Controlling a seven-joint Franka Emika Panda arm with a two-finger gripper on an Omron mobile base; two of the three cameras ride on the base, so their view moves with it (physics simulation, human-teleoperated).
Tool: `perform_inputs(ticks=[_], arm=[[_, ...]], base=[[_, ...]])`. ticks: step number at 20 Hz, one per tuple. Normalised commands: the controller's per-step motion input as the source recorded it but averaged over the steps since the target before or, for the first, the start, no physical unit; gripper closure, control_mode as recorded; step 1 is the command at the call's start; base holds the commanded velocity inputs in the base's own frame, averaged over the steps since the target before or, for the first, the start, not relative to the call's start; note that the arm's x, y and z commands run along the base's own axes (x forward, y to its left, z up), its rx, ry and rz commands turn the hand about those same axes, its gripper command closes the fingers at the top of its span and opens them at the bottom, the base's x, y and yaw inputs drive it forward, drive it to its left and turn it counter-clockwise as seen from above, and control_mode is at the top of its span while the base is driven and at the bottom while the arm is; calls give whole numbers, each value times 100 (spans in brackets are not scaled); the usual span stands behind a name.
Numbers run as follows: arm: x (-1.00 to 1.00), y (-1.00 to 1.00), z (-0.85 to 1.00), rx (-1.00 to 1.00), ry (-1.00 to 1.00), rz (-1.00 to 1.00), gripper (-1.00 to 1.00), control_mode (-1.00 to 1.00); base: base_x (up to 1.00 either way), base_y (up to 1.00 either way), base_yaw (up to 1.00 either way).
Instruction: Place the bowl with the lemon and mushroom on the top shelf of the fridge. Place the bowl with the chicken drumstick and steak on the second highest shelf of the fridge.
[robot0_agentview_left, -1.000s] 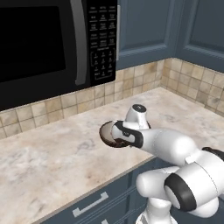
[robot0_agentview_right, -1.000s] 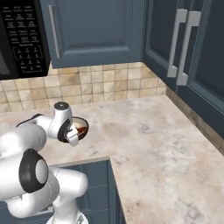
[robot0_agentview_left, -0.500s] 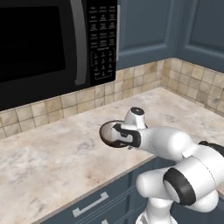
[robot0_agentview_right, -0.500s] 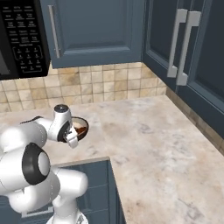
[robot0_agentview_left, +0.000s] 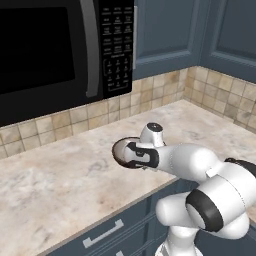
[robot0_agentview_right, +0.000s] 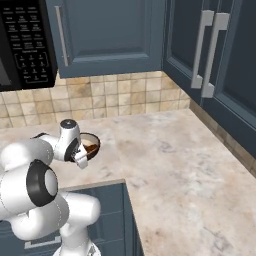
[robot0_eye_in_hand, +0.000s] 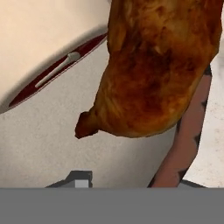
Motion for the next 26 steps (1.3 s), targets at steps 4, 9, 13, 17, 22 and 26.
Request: perform_inputs(ticks=[4,9,13,17,22,26], arm=[[-1,0,0,0,0,0,100,-100],[-12,0,3,0,0,0,100,-100],[-34,0,29,0,-9,-6,100,-100],[-55,0,50,0,-13,-9,100,-100],[-72,0,60,0,-22,-16,100,-100],[-76,0,76,2,-22,-23,100,-100]], base=[[0,0,0],[0,0,0],[0,0,0],[0,0,0],[0,0,0],[0,0,0]])
